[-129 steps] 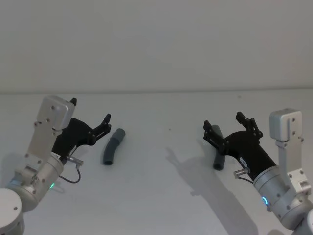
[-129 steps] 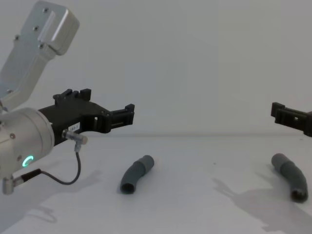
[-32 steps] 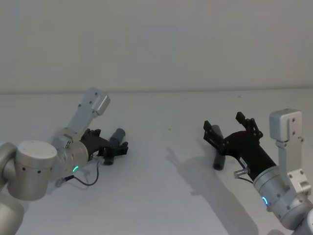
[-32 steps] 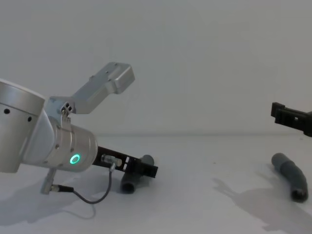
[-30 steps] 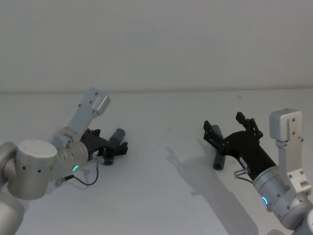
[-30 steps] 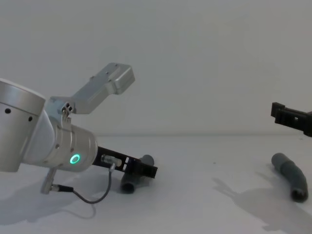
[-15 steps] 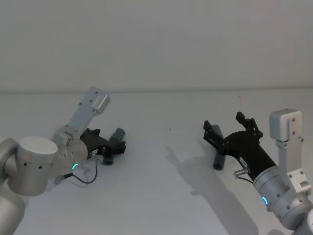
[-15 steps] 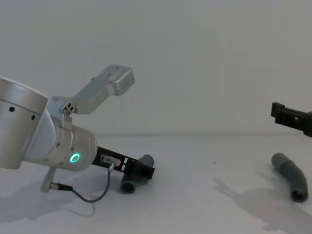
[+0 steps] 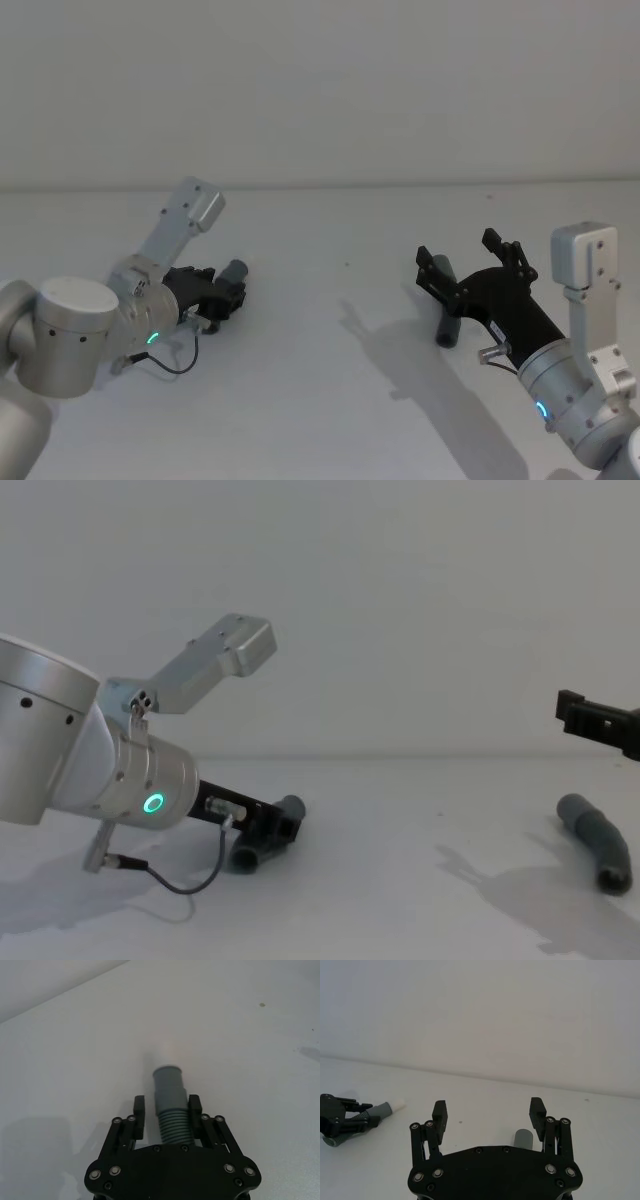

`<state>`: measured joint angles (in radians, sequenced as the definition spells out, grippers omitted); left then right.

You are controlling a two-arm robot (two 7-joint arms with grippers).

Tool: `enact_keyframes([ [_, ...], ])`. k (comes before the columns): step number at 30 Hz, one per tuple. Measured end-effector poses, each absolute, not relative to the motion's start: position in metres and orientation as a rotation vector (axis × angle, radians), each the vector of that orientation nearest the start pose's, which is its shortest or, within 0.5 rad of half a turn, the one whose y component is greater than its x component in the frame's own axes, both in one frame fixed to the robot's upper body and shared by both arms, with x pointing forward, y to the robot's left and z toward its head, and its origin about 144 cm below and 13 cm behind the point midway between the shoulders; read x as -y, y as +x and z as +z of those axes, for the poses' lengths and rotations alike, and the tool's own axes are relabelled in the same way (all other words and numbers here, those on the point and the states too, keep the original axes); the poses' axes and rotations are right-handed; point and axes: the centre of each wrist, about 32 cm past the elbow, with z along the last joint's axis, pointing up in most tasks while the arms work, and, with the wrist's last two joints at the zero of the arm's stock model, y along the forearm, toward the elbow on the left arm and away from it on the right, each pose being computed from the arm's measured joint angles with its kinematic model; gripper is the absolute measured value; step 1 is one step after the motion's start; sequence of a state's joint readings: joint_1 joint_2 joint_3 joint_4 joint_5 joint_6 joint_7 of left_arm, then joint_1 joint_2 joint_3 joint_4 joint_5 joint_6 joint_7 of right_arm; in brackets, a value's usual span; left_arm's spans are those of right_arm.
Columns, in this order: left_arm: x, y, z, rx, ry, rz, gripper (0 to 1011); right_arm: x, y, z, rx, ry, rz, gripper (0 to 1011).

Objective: Use both hands to pick up one end of the pipe from the table, align the ends, and insert them.

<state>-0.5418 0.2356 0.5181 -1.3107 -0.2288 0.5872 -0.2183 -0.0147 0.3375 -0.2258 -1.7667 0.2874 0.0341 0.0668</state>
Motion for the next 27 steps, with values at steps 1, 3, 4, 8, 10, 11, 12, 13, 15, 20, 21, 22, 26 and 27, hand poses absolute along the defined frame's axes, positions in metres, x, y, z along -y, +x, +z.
enact_keyframes([
  [1,-0.1657,0.5752,1.2286,-0.138,0.51,0.988,473,0.2371,0.4433,1.1887,0.075,0.026,-1.23,1000],
  [3,-0.1657,0.5753,1.2287,-0.138,0.51,0.988,400,0.2371,0.4433,1.1887,0.075,0.026,-1.23,1000],
  [4,-0.1656,0.5754,1.2287,-0.138,0.51,0.988,383,0.2371,0.4433,1.1887,0.075,0.026,-1.23,1000],
  [8,-0.1656,0.5755,1.2286,-0.138,0.511,0.988,335,0.2371,0.4433,1.1887,0.075,0.026,-1.23,1000],
  [10,-0.1656,0.5756,1.2286,-0.138,0.511,0.988,335,0.2371,0.4433,1.1887,0.075,0.026,-1.23,1000],
  [11,-0.1656,0.5756,1.2286,-0.138,0.511,0.988,335,0.2371,0.4433,1.1887,0.075,0.026,-1.229,1000],
  [12,-0.1656,0.5756,1.2287,-0.138,0.511,0.988,335,0.2371,0.4433,1.1887,0.075,0.026,-1.229,1000],
  [13,-0.1656,0.5756,1.2287,-0.138,0.511,0.988,335,0.2371,0.4433,1.1887,0.075,0.026,-1.229,1000],
  [15,-0.1656,0.5757,1.2287,-0.138,0.511,0.988,335,0.2371,0.4433,1.1887,0.075,0.026,-1.229,1000],
  [20,-0.1657,0.5759,1.2288,-0.138,0.511,0.988,335,0.2371,0.4433,1.1887,0.075,0.026,-1.23,1000],
  [21,-0.1657,0.5759,1.2288,-0.138,0.511,0.988,335,0.2371,0.4433,1.1887,0.075,0.026,-1.23,1000],
  [22,-0.1657,0.5759,1.2288,-0.138,0.511,0.988,335,0.2371,0.4433,1.1887,0.075,0.026,-1.23,1000],
  [26,-0.1657,0.5759,1.2287,-0.138,0.512,0.988,335,0.2371,0.4433,1.1887,0.075,0.026,-1.23,1000],
  [27,-0.1657,0.576,1.2287,-0.138,0.512,0.988,335,0.2371,0.4433,1.1887,0.075,0.026,-1.229,1000],
])
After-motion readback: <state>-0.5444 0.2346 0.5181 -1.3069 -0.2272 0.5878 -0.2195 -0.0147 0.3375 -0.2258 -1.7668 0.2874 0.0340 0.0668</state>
